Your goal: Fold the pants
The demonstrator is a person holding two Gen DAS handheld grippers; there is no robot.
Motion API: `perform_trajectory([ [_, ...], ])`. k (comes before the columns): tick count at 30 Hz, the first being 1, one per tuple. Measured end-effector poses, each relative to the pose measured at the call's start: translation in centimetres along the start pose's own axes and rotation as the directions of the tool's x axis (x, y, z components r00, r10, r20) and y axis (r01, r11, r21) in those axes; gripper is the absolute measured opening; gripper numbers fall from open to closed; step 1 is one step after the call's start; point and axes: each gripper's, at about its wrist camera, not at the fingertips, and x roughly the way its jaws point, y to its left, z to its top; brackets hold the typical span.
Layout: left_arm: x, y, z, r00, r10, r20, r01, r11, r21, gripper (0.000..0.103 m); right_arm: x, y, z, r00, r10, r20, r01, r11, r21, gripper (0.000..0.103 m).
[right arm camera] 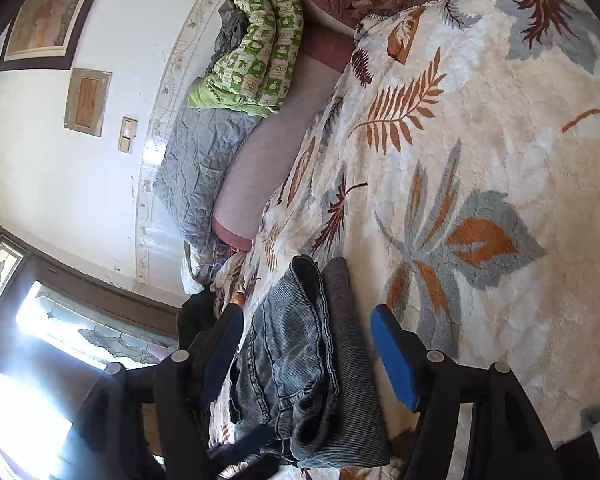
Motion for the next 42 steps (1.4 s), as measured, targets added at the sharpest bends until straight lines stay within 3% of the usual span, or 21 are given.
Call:
perform_trajectory([
  [1, -1.8, 1.4, 0.5, 0.994, 0.070, 0.086, -0.068, 0.997, -0.027, 0.080, 0.2, 0.3, -0.2, 1.000, -0.005, -0.011, 0.004, 1.000, -0.016, 0.070],
  [3, -3.9, 5.0, 0.8, 0.947, 0.259, 0.190, -0.233, 0.961, -0.149, 0.088, 0.9, 1.2, -0.8, 0.999, -0.033, -0.040, 0.029, 0.996, -0.078, 0.070],
  [4, -3.9, 7.1, 0.9, 0.929, 0.331, 0.163, -0.296, 0.932, -0.209, 0.088, 1.3, 1.8, -1.2, 0.997, -0.047, -0.062, 0.040, 0.993, -0.112, 0.070],
  [6, -2.4, 10.7, 0.3, 0.925, 0.377, 0.049, -0.351, 0.898, -0.266, 0.088, 2.3, 2.8, -2.4, 0.991, -0.078, -0.113, 0.059, 0.985, -0.160, 0.070],
  [9, 1.0, 12.2, -2.0, 0.910, 0.407, -0.079, -0.415, 0.887, -0.205, 0.088, 2.3, 4.1, -5.0, 0.982, -0.084, -0.170, 0.047, 0.976, -0.211, 0.070],
  [11, 2.7, 12.0, -4.3, 0.907, 0.403, -0.119, -0.418, 0.896, -0.151, 0.088, 1.5, 5.4, -6.6, 0.981, -0.090, -0.169, 0.046, 0.968, -0.248, 0.070],
  [13, 3.0, 11.8, -5.5, 0.903, 0.424, -0.067, -0.430, 0.892, -0.143, 0.088, 1.4, 6.2, -7.3, 0.976, -0.039, -0.216, -0.008, 0.977, -0.213, 0.070],
  [15, 2.6, 12.3, -5.8, 0.912, 0.408, -0.045, -0.410, 0.898, -0.162, 0.088, 2.1, 6.4, -7.5, 0.963, 0.037, -0.266, -0.072, 0.990, -0.124, 0.070],
  [17, 2.5, 13.1, -5.7, 0.928, 0.370, -0.054, -0.373, 0.907, -0.195, 0.088, 3.6, 6.4, -7.7, 0.951, 0.063, -0.303, -0.086, 0.994, -0.063, 0.070],
  [19, 2.8, 13.9, -5.6, 0.941, 0.333, -0.067, -0.339, 0.912, -0.233, 0.088, 5.7, 4.9, -7.8, 0.946, 0.036, -0.322, -0.041, 0.999, -0.010, 0.070],
  [21, 2.8, 14.4, -5.7, 0.953, 0.292, -0.074, -0.301, 0.915, -0.269, 0.088, 7.3, 1.2, -8.5, 0.936, -0.078, -0.343, 0.108, 0.992, 0.067, 0.068],
  [22, 2.7, 14.5, -5.8, 0.955, 0.289, -0.074, -0.298, 0.915, -0.273, 0.088, 6.8, -0.3, -9.0, 0.950, -0.036, -0.311, 0.086, 0.985, 0.149, 0.052],
  [23, 2.6, 14.5, -5.9, 0.955, 0.287, -0.070, -0.295, 0.917, -0.269, 0.088, 6.3, -0.8, -9.2, 0.956, -0.014, -0.294, 0.069, 0.982, 0.178, 0.049],
  [27, 2.5, 13.4, -6.1, 0.942, 0.333, -0.042, -0.334, 0.919, -0.208, 0.088, 6.6, 0.5, -9.1, 0.946, -0.084, -0.313, 0.131, 0.983, 0.132, 0.050],
  [32, 2.2, 13.3, -6.2, 0.939, 0.342, -0.033, -0.342, 0.919, -0.198, 0.088, 7.1, 1.5, -9.3, 0.943, -0.135, -0.305, 0.201, 0.960, 0.196, 0.058],
  [39, 2.1, 12.9, -6.4, 0.932, 0.363, -0.017, -0.360, 0.915, -0.182, 0.088, 7.1, 0.7, -8.8, 0.952, -0.139, -0.274, 0.214, 0.940, 0.266, 0.058],
  [42, 2.1, 12.8, -6.3, 0.928, 0.373, -0.013, -0.370, 0.912, -0.176, 0.088, 8.1, 1.5, -8.2, 0.948, -0.165, -0.273, 0.228, 0.949, 0.217, 0.058],
])
